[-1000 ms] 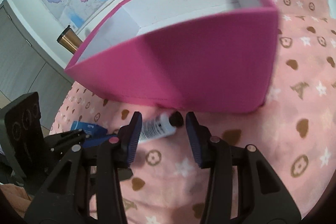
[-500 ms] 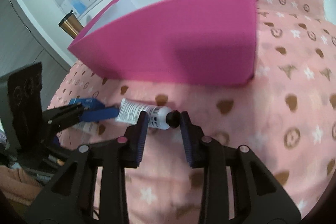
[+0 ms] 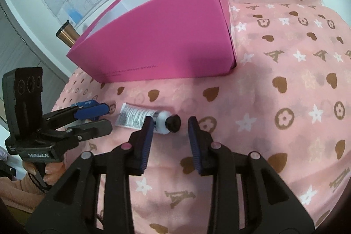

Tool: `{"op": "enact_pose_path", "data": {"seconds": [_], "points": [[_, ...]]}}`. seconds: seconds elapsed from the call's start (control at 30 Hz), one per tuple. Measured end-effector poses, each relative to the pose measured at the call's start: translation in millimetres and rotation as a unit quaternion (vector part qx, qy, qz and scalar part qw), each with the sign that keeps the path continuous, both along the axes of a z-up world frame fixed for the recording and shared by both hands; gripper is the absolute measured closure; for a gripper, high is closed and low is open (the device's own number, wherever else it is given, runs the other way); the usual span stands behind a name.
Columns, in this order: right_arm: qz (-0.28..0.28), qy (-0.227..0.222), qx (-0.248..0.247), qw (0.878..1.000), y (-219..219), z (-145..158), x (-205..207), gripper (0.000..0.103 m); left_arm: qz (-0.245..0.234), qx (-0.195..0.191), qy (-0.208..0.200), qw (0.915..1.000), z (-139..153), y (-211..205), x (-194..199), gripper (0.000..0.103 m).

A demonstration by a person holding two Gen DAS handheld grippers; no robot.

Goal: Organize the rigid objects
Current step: 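Grasp the white ointment tube near its black cap with the right gripper, then lift the ointment tube upright off the bedspread with the right gripper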

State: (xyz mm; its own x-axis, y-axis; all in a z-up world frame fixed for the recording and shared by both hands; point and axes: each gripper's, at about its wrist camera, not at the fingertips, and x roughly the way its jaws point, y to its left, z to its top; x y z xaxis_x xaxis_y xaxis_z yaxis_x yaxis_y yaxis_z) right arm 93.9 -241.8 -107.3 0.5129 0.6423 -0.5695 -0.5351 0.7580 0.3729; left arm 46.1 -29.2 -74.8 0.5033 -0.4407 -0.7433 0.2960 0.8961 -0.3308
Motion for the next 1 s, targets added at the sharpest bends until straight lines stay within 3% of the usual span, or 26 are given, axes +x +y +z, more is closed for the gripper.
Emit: {"op": "enact_pose_path", "data": {"seconds": [0.3, 0.67, 1.0], "points": [[0.003, -0.002, 0.000, 1.000, 5.6, -1.3, 2.0, 0.068, -0.034, 0.034, -0.002, 0.9988, -4.2, -30.6, 0.5, 0.039], [0.011, -0.008, -0.002, 1.000, 13.3, 1.3, 7.8, 0.063, -0.033, 0.049, -0.009, 0.9982, -6.3, -35.7, 1.7, 0.039], [0.001, -0.024, 0.022, 0.999, 2.3, 13.5, -2.6, 0.064, -0.030, 0.054, -0.011, 0.9980, -7.0, -44.7, 0.9, 0.041]]}}
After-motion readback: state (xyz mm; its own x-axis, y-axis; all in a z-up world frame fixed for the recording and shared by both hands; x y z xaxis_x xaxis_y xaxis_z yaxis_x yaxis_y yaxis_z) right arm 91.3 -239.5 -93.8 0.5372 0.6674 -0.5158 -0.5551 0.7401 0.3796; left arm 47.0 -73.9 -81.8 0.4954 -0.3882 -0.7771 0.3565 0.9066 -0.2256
